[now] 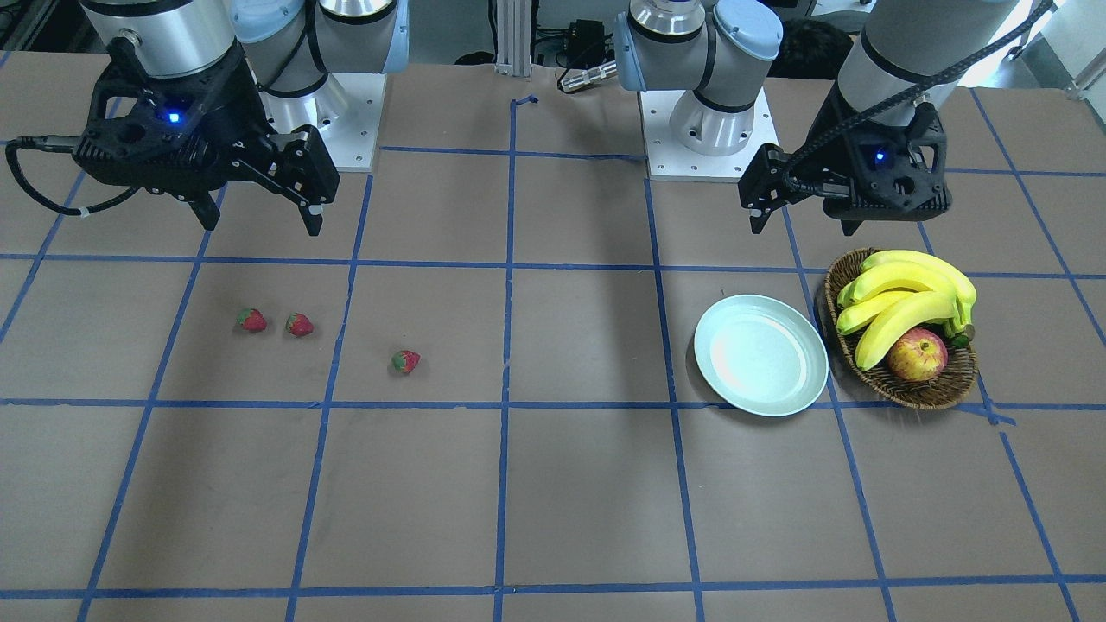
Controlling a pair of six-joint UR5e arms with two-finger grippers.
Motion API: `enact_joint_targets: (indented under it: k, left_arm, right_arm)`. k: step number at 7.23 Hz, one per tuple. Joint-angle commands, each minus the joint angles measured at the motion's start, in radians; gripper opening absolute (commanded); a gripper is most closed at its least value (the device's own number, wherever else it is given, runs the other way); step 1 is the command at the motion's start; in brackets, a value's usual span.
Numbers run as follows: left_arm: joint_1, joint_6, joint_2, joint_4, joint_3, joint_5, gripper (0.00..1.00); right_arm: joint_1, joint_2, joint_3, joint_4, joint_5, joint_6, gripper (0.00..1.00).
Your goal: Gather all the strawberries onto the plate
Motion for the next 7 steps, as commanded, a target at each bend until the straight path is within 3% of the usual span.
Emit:
enact_joint_targets:
  k: [1, 3, 7]
  left_arm:
    - [0.001, 0.000, 0.000, 0.001, 0.000, 0.001, 1.00]
    - [0.002, 0.002, 0.000, 0.001, -0.002, 0.000, 1.00]
    - [0.004, 0.002, 0.000, 0.001, -0.003, -0.001, 1.00]
  right_arm:
    - [0.000, 0.000, 0.000, 0.000, 0.001, 0.000, 1.00]
    - [0.017, 0.003, 0.001, 0.008, -0.001, 0.000, 1.00]
    - [0.043, 0.168, 0.006, -0.020, 0.014, 0.063, 1.00]
